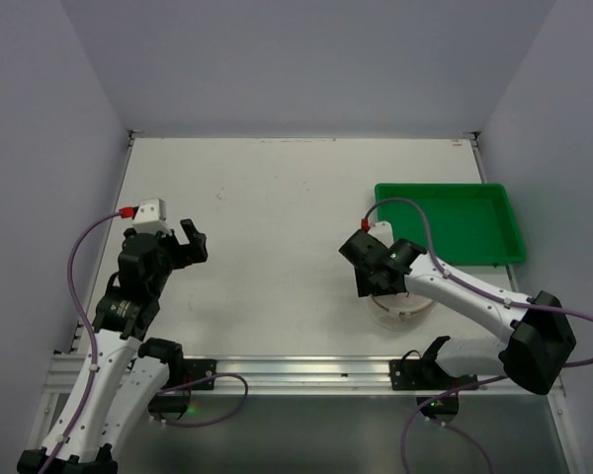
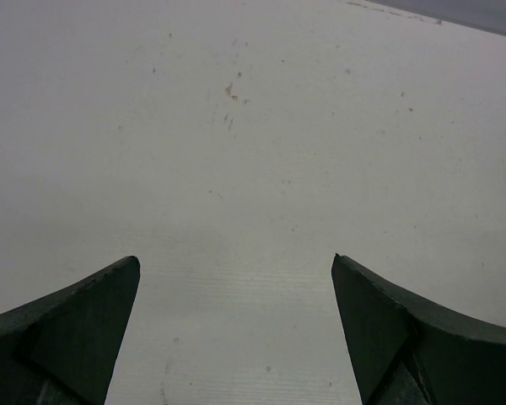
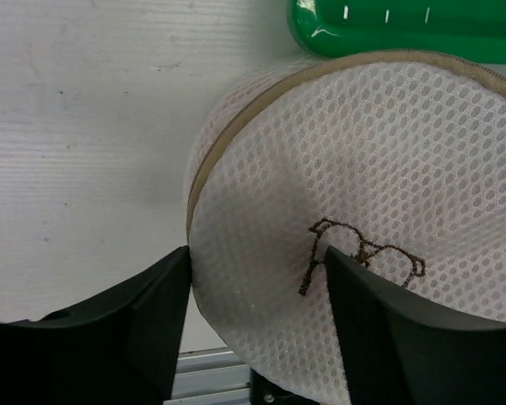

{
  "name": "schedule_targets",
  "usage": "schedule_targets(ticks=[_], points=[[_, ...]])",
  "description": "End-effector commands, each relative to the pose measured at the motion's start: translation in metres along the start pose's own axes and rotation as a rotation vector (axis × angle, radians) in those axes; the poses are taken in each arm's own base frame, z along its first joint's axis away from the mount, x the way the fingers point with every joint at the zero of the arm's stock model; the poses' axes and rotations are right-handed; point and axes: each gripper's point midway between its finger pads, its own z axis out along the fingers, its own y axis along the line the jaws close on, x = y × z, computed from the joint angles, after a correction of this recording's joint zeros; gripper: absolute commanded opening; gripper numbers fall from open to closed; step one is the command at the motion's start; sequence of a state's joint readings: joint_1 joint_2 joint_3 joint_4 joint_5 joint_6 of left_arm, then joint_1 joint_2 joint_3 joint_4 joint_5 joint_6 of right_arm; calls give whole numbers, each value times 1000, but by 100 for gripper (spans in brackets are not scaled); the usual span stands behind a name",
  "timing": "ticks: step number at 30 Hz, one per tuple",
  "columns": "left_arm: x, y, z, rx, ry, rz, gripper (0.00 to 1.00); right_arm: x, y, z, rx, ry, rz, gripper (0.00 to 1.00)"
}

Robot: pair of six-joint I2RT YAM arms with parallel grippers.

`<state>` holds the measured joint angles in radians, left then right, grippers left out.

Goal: Unzip the laundry bag and remove the bra

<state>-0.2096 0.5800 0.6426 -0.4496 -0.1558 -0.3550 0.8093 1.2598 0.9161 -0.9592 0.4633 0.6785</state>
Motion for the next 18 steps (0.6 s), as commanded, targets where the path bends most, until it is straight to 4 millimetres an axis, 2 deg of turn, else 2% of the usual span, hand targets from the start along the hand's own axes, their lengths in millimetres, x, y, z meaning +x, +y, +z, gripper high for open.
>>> schedule_targets(ticks=[1,3,4,6,8,10,15,18], points=[[-15,2,0,-10,-66,11,100,-11,-11,-6,88,-38,41,61],[-15,2,0,-9,-69,10,100,-10,-12,-6,104,-27,34,51],[-14,2,0,-10,-66,11,100,-10,-12,-6,107,-28,32,40],[-15,2,0,-9,-69,10,100,-10,-10,-6,108,-25,23,28],[-16,2,0,-8,-72,10,100,-9,-8,-5,105,-22,17,9],[-16,2,0,-8,-71,10,100,-7,-4,-4,87,-15,7,0],[-16,2,-1,-7,-75,9,100,-6,20,-8,-16,-10,-12,0],[-17,2,-2,-6,-83,8,100,-13,54,-26,-139,-43,-51,0]])
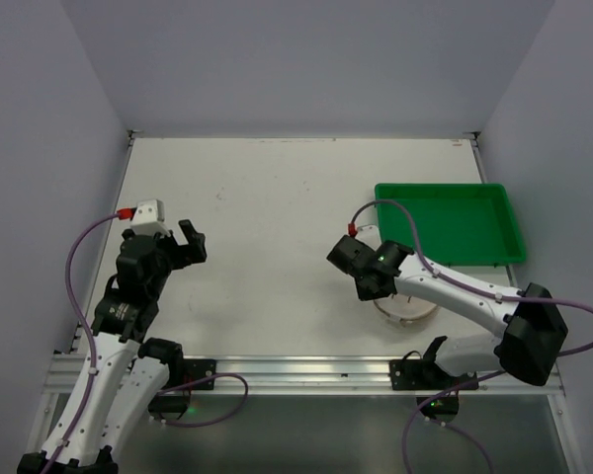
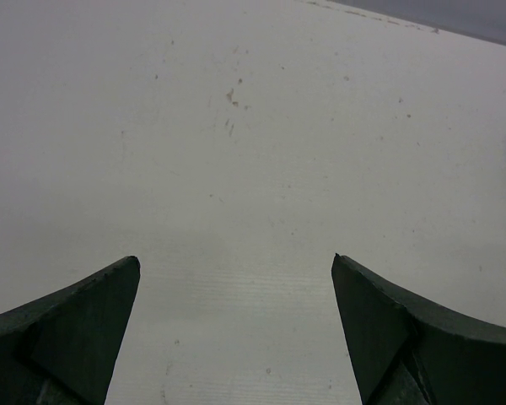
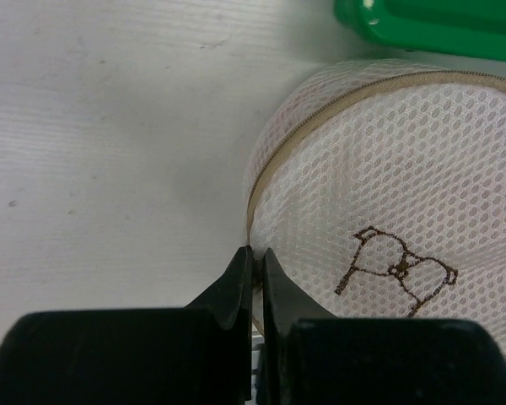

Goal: Unzip the laundry bag and remove the bra

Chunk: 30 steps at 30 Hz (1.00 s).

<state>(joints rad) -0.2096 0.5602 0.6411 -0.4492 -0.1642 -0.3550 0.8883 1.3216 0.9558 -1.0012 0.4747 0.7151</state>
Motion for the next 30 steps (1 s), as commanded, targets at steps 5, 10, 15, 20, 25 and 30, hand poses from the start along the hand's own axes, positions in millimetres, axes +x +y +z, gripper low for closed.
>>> schedule_targets(ticks=[5,10,15,20,25,30], points=[[-14,1,1,-1,-62,10,100,-56,116,-76,-395,-201,-84,0],[-14,0,-2,4,-67,-2,100,-109,176,-123,-544,-400,-196,0],[-22,-6,-12,32,-75,-30,100,-140,222,-142,-647,-521,-318,0],[-23,-19,-22,98,-50,-67,100,-150,252,-145,-713,-577,-394,15],[-19,-33,-25,146,36,-91,100,-156,246,-175,-801,-638,-372,64],[-7,-50,-27,219,127,-152,100,-154,210,-203,-832,-680,-278,87]])
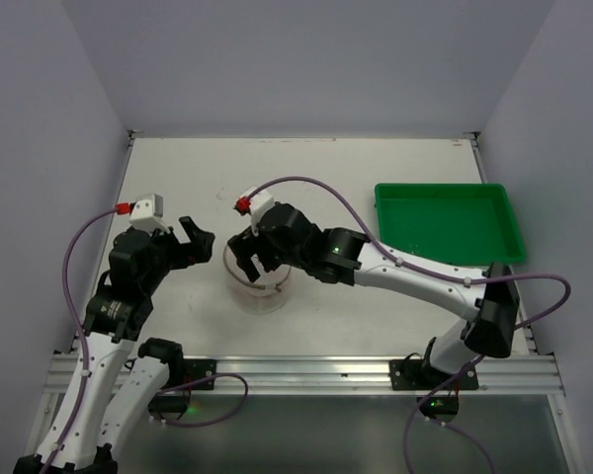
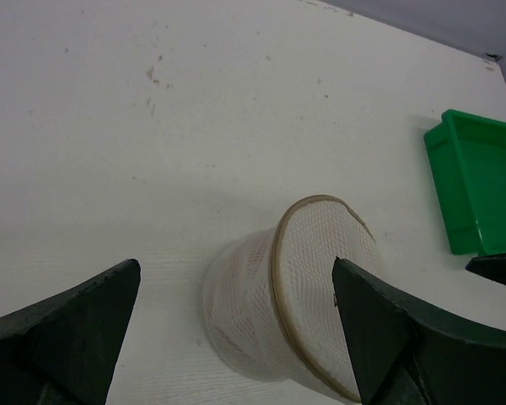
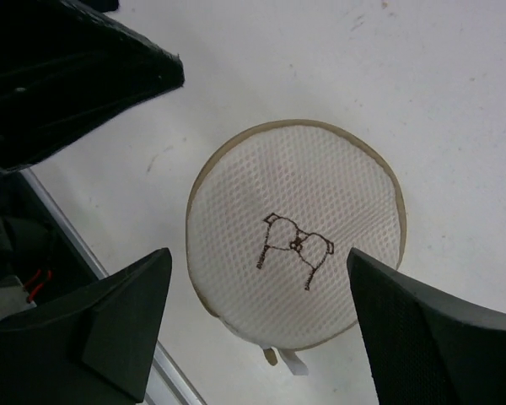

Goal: Unzip the laundry bag and remove the bra

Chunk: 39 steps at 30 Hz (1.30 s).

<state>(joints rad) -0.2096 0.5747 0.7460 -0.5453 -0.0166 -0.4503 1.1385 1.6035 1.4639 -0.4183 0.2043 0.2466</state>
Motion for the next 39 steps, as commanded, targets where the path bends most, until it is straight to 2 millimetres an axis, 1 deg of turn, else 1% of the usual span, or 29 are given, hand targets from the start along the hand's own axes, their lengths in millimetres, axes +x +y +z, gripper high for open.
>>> schedule_targets(ticks=[1,2,3,4,6,7,8,9,10,11,12,13,14,16,17,20,21,22,23,24,25,26,30,32,34,35,36,37,39], points=[[11,-23,-5,101,93,-92,100,-30,-3,-46,-26,-152,75,89],[20,-30,-4,137,136,-115,100,-28,-6,-52,-19,-165,92,92],[30,-31,-2,149,172,-143,100,-32,-10,-67,-17,-199,112,94],[36,-35,-1,160,200,-182,100,-17,-16,-67,2,-180,145,95],[56,-36,1,179,265,-219,100,-9,-26,-74,37,-191,184,99],[60,-38,2,187,272,-243,100,1,-32,-80,44,-202,225,99],[65,-40,1,204,283,-257,100,4,-37,-83,53,-215,250,99],[75,-41,4,212,299,-288,100,4,-44,-93,54,-246,303,99],[78,-46,4,237,304,-303,99,21,-49,-88,64,-231,325,99],[91,-47,5,245,334,-311,98,27,-52,-88,61,-231,352,99],[93,-50,7,255,334,-321,97,32,-61,-88,73,-233,384,99],[98,-52,10,253,347,-340,97,44,-65,-88,68,-233,423,99],[107,-58,10,269,377,-333,96,49,-64,-87,46,-228,443,99],[108,-67,15,280,377,-341,94,63,-71,-85,39,-224,487,99],[109,-77,14,315,379,-330,90,66,-69,-85,20,-221,497,99],[114,-82,21,301,386,-324,78,77,-68,-84,0,-223,510,99],[112,-83,25,305,369,-324,64,79,-69,-84,-1,-225,513,99],[117,-80,30,292,376,-323,56,83,-70,-83,3,-223,514,99],[113,-83,34,312,350,-328,36,83,-71,-84,3,-230,515,99],[114,-85,37,320,344,-339,24,83,-72,-84,7,-233,514,99],[122,-84,40,325,360,-346,15,85,-73,-83,11,-231,514,99],[114,-92,45,364,324,-354,1,85,-75,-84,15,-234,512,99],[106,-107,57,436,292,-371,0,86,-82,-86,35,-265,517,99],[93,-118,59,492,257,-365,0,86,-82,-87,32,-278,515,99],[89,-123,64,507,255,-337,0,85,-83,-88,27,-291,517,99],[82,-128,64,520,244,-327,0,86,-83,-87,24,-292,516,99],[80,-130,65,529,238,-307,0,89,-83,-87,22,-287,509,98],[78,-131,68,528,241,-301,0,84,-80,-86,2,-312,508,96],[83,-127,71,498,266,-307,0,85,-77,-83,-21,-311,484,93]])
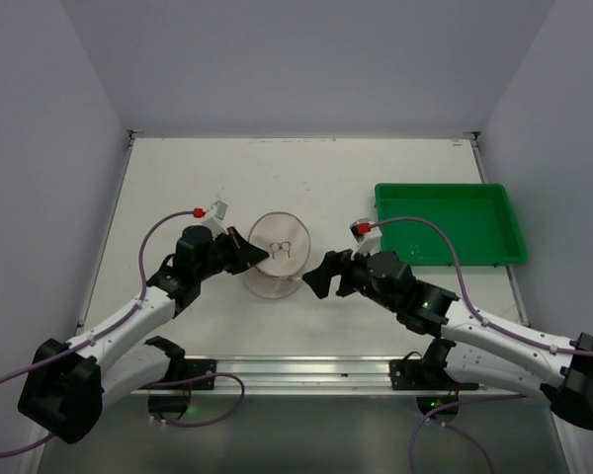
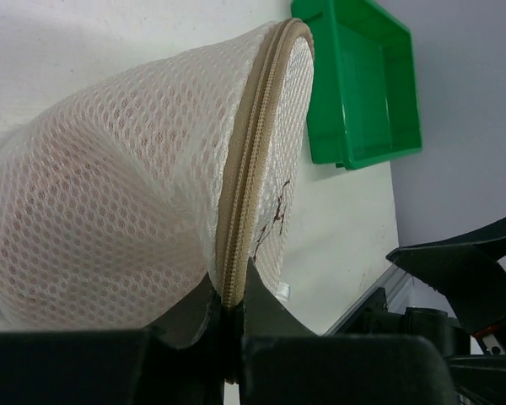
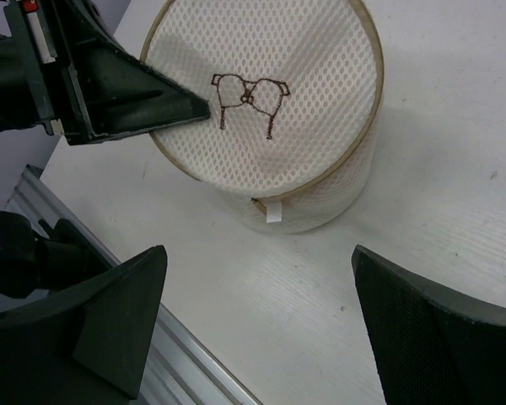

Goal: Unzip the laundry bag and remove the bra

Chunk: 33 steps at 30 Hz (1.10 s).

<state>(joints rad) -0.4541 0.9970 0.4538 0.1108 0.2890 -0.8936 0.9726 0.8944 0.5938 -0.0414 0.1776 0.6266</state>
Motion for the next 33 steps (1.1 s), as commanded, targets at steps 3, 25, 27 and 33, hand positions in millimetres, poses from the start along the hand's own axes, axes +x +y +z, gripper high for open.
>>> schedule_targets(ticks=[3,25,27,33], points=[[-20,-31,1,87,-36,21,0,-12,16,10,-93,-64,-42,77],[-4,-18,-5,45,-5,-102,0,40,35,72,-212,121,-152,34],[-4,-19,-6,47,-5,-105,0,40,36,75,-210,127,-154,34],[-3,-22,-8,59,0,-103,0,42,23,85,-149,133,-157,37]])
